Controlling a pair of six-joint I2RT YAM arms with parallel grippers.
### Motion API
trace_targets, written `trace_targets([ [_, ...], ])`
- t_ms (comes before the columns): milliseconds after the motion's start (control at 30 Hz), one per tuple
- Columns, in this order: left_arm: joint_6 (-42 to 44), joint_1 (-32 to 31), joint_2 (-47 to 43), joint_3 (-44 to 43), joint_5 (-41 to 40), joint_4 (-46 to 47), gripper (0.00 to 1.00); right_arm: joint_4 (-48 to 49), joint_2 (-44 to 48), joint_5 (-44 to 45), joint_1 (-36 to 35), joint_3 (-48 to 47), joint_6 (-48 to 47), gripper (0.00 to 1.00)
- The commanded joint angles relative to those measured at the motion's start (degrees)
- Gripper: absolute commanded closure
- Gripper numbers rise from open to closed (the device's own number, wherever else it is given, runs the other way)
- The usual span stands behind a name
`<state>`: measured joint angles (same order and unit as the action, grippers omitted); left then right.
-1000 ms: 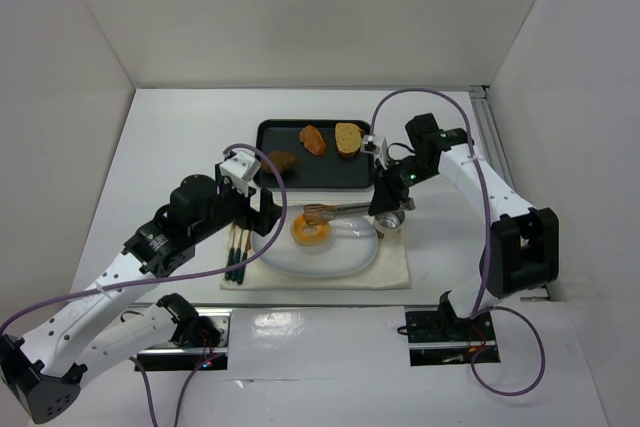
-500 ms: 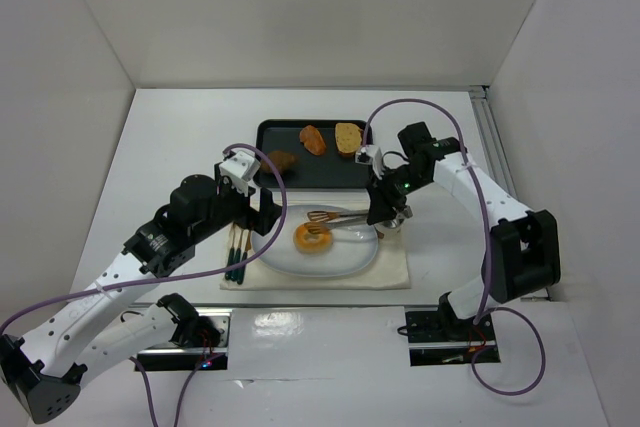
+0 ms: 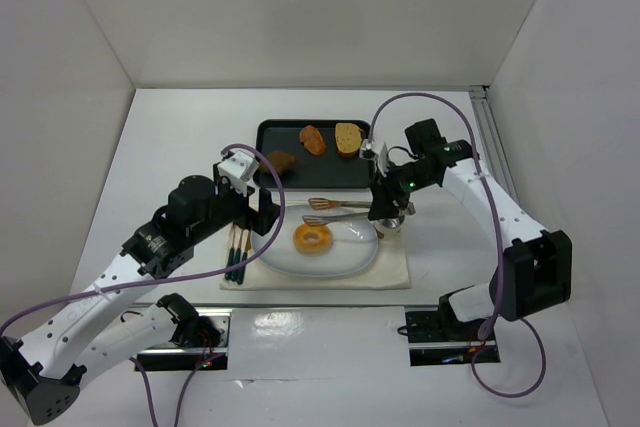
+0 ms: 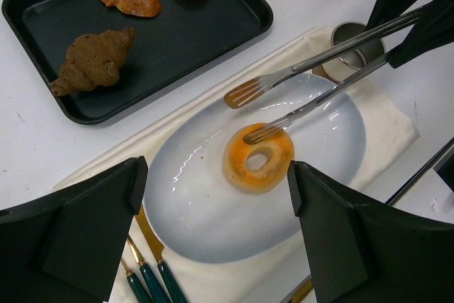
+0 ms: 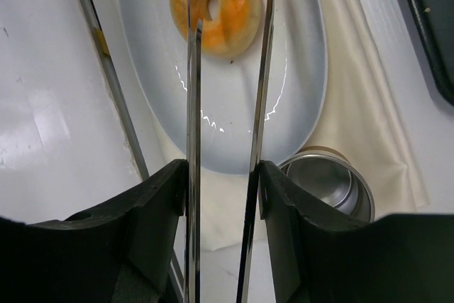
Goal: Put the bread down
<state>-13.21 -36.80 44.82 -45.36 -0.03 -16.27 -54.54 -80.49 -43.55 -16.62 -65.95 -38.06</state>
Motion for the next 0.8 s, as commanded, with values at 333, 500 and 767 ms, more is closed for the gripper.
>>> trace_targets([
  [333,1.5,0.2,-1.4,-0.1,0.1,2.1,0.00,28.9,14.7,7.2,18.8,5.3,17.2,0.50],
  [500,1.5,0.2,-1.9,0.5,0.6,2.6,0.00,35.6,9.4,12.1,28.0,8.1,23.2,0.50],
  [767,1.5,0.2,-1.9,0.5,0.6,2.6,0.00,44.1,-0.3,24.8,29.4,12.0,25.8,0.50],
])
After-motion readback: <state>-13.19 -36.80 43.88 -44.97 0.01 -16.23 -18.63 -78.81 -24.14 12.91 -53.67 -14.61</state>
